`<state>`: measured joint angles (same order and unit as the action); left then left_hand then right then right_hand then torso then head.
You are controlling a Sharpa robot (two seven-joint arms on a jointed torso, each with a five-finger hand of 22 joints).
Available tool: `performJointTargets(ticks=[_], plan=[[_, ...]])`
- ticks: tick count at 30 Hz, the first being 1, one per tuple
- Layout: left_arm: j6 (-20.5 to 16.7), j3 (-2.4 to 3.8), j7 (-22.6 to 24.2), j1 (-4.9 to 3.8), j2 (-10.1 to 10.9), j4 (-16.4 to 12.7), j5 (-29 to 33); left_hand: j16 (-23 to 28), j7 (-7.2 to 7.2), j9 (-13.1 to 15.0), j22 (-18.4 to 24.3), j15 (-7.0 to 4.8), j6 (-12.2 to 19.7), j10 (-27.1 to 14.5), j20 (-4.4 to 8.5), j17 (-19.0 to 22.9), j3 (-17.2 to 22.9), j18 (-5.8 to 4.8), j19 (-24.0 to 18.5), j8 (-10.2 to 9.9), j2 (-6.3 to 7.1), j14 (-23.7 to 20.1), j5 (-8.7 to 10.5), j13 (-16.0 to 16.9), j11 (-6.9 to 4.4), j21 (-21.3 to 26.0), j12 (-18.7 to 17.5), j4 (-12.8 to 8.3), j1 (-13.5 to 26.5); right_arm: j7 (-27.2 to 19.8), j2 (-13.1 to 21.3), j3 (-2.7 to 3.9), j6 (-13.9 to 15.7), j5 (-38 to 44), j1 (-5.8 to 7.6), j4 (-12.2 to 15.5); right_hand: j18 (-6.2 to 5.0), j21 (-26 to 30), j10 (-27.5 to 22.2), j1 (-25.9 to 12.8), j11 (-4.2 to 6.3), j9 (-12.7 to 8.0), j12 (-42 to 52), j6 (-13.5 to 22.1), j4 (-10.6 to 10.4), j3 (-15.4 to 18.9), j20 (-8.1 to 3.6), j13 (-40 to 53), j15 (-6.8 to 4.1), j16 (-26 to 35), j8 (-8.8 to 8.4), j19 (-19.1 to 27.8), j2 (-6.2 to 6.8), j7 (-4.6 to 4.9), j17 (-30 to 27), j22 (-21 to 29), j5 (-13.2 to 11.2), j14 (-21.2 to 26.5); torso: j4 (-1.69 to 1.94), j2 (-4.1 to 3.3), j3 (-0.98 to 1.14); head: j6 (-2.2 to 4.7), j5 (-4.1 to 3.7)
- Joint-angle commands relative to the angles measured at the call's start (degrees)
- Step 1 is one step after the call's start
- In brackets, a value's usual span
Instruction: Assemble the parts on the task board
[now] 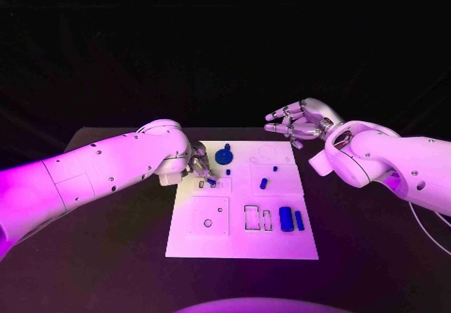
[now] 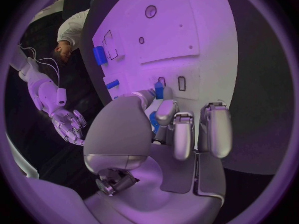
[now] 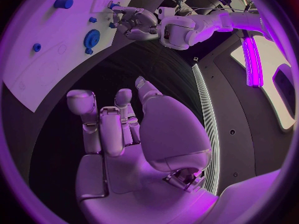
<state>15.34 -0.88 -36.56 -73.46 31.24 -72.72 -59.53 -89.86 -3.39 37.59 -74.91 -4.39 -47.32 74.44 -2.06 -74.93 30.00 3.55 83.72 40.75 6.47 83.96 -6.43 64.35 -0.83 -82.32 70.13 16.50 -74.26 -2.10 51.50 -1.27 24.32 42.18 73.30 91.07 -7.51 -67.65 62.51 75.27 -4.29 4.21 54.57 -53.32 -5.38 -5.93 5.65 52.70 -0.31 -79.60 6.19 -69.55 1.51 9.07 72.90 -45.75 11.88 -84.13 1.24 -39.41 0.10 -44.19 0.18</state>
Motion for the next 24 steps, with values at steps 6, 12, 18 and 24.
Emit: performJointTargets(ticks=[6,12,18,24], plan=[[-5.9,-0.05,1.1,0.41,0.8,-1.9,-0.4,-0.1,0.14,0.8,-5.9,0.2,-0.4,0.9,-0.17,-15.1,11.6,-1.05,0.7,0.6,0.52,6.0,-0.41,0.4,-0.08,-0.3,0.5,-10.5,2.0,0.2,0.0,-0.03,-1.5,0.6,-0.1,-0.1,-0.71,0.5,-0.5,0.3,0.06,-0.1,-0.3,0.4,-0.1,0.4,0.05,-0.3,0.06,0.6,0.34,0.6,-0.41,0.2,-0.4,0.6,0.4,-1.3,0.09,-0.06,0.03,-0.27,0.17],[-6.9,-0.07,0.9,0.95,0.9,-2.5,-3.8,-0.1,0.16,0.8,-6.0,0.19,-0.4,1.0,-0.16,-15.1,11.8,-1.08,0.8,0.6,0.57,6.0,-0.45,0.5,-0.09,-0.4,0.6,-10.6,2.1,0.3,0.0,-0.05,-1.7,0.9,-0.12,-0.1,-0.72,0.6,-0.4,0.3,0.05,-0.1,-0.2,0.4,-0.1,0.5,0.06,-0.2,0.07,0.6,0.34,0.7,-0.44,0.22,-0.4,0.7,0.4,-1.3,0.01,-0.04,0.05,-0.44,0.44],[-7.2,-0.09,0.8,1.64,0.8,-2.9,-6.5,-0.1,0.19,1.0,-6.2,0.16,-0.5,1.1,-0.14,-15.1,12.1,-1.12,0.9,0.7,0.67,6.0,-0.49,0.6,-0.13,-0.5,0.7,-10.9,2.4,0.6,0.0,-0.05,-1.4,2.0,-0.15,0.0,-0.7,0.6,-0.3,0.3,0.04,-0.1,-0.1,0.4,-0.2,0.5,0.06,-0.1,0.07,0.5,0.35,0.6,-0.47,0.22,-0.3,0.6,0.4,-1.3,-0.09,-0.07,0.0,-0.45,0.47],[-6.0,-0.1,0.9,2.13,0.8,-3.3,-7.8,-0.1,0.19,1.0,-6.0,0.15,-0.5,1.0,-0.13,-15.1,12.1,-1.07,0.8,0.7,0.7,6.0,-0.49,0.5,-0.13,-0.4,0.6,-10.9,2.4,0.7,0.0,-0.06,-1.4,2.3,-0.19,0.0,-0.7,0.6,-0.3,0.3,0.04,-0.1,-0.1,0.4,-0.2,0.5,0.06,-0.1,0.07,0.5,0.35,0.6,-0.47,0.22,-0.3,0.6,0.4,-1.3,-0.06,-0.06,0.03,-0.44,0.49]])
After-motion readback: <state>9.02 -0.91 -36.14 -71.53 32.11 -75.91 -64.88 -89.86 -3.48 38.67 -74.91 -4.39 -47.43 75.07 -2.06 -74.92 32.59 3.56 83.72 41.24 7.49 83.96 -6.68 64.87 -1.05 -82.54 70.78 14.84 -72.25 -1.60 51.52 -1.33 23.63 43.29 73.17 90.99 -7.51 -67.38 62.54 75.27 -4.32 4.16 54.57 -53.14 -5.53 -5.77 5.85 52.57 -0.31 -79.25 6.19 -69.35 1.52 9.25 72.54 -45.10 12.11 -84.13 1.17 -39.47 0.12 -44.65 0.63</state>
